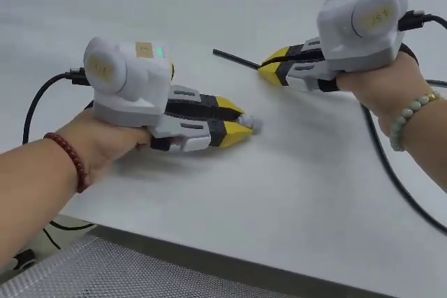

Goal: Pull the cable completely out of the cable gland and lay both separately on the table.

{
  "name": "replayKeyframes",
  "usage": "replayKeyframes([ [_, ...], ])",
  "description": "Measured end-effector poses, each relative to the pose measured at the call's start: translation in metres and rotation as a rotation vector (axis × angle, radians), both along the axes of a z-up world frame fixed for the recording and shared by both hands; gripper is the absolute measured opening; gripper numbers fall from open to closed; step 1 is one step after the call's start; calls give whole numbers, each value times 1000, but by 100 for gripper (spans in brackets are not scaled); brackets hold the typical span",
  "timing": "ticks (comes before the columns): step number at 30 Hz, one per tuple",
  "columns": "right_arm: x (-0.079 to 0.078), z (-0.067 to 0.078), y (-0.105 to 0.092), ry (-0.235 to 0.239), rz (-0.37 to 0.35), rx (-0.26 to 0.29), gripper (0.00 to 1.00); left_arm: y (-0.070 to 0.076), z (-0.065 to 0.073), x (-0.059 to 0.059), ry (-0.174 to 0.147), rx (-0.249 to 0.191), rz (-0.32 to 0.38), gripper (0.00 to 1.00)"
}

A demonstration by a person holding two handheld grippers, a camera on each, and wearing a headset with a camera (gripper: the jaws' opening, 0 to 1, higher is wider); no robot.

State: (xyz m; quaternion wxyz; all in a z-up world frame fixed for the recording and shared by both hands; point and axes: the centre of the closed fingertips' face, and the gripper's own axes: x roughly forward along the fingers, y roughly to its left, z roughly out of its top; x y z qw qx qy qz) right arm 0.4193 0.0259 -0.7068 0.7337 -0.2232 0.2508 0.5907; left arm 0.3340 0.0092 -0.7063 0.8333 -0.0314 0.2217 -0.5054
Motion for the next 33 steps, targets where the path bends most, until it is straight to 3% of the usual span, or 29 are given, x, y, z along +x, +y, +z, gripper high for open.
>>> replayKeyframes([
  [8,-3,0,0,9,-1,8,0,1,-1,1,7,-19,8,17],
  [18,-2,-4,1,17,-9,12,9,5,1,3,17,-28,21,23],
  [33,1,13,-2,-9,-49,44,26,17,14,5,-2,-21,55,28],
])
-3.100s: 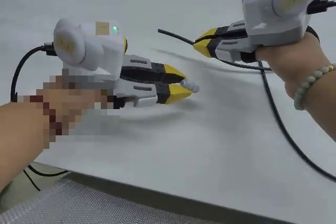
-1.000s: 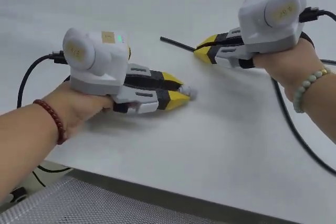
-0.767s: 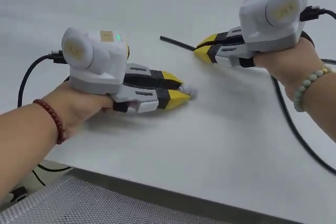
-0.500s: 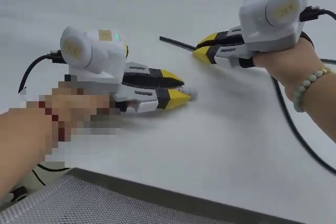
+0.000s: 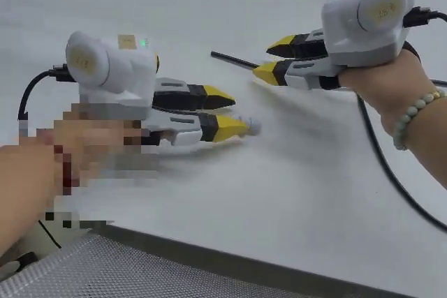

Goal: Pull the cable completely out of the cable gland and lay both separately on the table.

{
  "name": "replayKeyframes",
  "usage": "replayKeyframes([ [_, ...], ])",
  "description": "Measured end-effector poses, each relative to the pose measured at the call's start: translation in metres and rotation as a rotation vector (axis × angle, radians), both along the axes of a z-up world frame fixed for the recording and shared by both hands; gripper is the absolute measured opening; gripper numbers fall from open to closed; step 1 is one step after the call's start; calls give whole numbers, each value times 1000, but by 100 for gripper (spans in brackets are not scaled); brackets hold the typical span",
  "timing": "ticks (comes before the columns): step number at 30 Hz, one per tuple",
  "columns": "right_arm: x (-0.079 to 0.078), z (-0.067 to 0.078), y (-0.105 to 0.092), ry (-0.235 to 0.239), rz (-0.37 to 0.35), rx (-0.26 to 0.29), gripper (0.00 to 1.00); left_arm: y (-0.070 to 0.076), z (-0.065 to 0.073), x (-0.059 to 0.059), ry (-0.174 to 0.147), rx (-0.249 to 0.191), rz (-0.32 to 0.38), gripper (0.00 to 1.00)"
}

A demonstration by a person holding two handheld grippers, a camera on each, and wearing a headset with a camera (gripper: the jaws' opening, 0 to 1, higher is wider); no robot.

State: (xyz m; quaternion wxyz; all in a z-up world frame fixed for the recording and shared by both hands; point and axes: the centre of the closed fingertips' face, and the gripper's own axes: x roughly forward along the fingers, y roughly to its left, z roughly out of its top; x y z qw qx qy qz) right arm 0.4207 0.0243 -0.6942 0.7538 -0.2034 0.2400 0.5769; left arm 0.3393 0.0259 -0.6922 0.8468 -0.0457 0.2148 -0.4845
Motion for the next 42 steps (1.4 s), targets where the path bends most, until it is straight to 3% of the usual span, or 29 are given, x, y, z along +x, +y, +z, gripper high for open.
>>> replayKeyframes([
  [6,3,7,-4,-23,-22,9,35,5,6,-1,-8,15,13,33],
  [17,13,28,-28,-65,-119,37,56,16,20,0,-26,44,62,45],
  [28,8,44,-52,-90,-175,40,58,25,40,2,-68,53,119,57],
  [38,0,57,-73,-104,-233,47,59,34,57,5,-108,66,187,76],
  [42,-6,65,-86,-112,-269,53,59,36,69,3,-131,63,208,78],
])
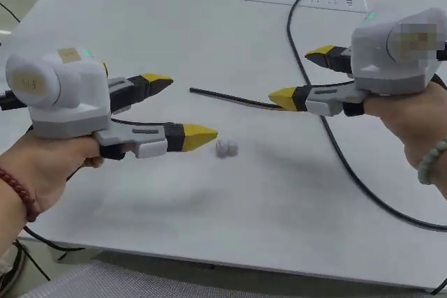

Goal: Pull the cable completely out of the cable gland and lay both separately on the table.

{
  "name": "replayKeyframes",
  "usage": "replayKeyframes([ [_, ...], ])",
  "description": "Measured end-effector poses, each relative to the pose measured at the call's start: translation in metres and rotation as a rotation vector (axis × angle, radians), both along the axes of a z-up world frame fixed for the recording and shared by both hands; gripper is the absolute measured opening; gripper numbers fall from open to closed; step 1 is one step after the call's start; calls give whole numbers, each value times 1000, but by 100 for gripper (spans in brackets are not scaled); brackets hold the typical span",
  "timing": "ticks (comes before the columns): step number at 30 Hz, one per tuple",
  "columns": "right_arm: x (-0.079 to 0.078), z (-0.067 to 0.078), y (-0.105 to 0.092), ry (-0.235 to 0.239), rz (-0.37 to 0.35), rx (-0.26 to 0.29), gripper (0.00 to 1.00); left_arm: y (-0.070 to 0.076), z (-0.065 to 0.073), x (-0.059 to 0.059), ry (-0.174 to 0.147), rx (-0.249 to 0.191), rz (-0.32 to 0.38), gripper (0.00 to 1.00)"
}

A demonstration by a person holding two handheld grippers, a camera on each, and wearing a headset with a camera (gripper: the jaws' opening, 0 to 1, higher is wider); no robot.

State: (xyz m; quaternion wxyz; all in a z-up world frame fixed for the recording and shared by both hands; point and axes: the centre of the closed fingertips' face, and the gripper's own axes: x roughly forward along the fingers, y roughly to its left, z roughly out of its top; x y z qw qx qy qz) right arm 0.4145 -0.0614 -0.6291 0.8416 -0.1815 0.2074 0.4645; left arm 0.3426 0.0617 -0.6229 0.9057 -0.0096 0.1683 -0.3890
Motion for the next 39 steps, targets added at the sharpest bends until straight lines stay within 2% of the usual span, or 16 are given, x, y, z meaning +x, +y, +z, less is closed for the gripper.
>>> replayKeyframes([
  [6,-10,15,-17,-23,-44,15,59,3,15,-2,-36,0,33,82],
  [11,-25,24,-32,-34,-75,20,59,6,31,-6,-68,-6,58,82],
  [25,-64,43,-76,-52,-182,42,62,7,62,-24,-122,-19,103,85],
  [34,-85,49,-86,-50,-208,49,64,2,68,-40,-133,-16,109,85],
  [39,-93,50,-89,-48,-223,49,64,6,71,-47,-136,-9,124,86],
])
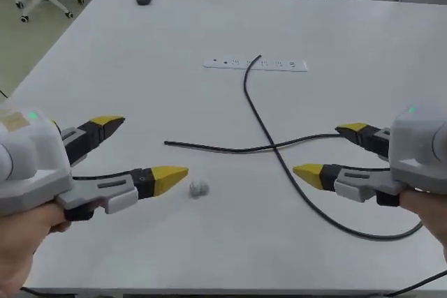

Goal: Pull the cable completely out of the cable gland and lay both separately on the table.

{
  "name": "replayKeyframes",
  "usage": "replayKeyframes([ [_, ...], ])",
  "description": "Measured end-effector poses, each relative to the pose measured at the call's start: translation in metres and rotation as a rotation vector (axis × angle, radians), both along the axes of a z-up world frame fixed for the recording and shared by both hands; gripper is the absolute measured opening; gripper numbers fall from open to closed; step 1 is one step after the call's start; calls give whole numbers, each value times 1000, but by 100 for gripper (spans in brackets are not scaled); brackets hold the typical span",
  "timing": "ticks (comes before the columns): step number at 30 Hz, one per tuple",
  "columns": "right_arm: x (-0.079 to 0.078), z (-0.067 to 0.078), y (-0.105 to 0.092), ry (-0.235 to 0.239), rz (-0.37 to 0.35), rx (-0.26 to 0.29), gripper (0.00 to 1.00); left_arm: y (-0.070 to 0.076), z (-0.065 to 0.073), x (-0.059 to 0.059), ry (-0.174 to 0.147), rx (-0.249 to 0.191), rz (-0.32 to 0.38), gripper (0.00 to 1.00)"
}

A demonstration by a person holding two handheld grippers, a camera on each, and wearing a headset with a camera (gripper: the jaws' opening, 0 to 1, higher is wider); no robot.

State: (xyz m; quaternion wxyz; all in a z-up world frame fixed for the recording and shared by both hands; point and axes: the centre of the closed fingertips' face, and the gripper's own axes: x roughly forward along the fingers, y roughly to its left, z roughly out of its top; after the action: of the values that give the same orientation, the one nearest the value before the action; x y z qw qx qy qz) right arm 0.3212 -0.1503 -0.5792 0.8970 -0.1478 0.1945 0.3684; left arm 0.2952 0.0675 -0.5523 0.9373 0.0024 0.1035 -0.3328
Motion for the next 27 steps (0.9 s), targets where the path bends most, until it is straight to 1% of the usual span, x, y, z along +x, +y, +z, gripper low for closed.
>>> replayKeyframes([
  [6,-8,0,-10,-3,-33,10,64,5,5,-8,-5,-4,19,86],
  [8,-11,1,-14,0,-43,17,64,5,5,-10,-2,4,26,87],
  [9,-11,1,-15,-6,-48,17,64,5,5,-11,-1,4,26,87],
  [10,-13,2,-16,-7,-49,23,64,4,7,-13,-5,-1,28,87],
  [12,-14,1,-18,-3,-55,22,64,2,9,-15,-8,5,26,87],
  [18,-19,1,-23,-2,-54,22,63,-1,9,-20,-9,11,32,87],
  [19,-20,1,-23,-1,-53,21,63,-2,9,-20,-6,7,33,87],
  [23,-22,3,-26,-5,-57,16,63,-2,6,-23,0,17,45,87],
  [25,-24,4,-28,-1,-57,25,63,-2,7,-24,1,14,47,87],
  [27,-25,3,-31,-5,-58,15,63,-3,7,-24,-1,20,50,87],
])
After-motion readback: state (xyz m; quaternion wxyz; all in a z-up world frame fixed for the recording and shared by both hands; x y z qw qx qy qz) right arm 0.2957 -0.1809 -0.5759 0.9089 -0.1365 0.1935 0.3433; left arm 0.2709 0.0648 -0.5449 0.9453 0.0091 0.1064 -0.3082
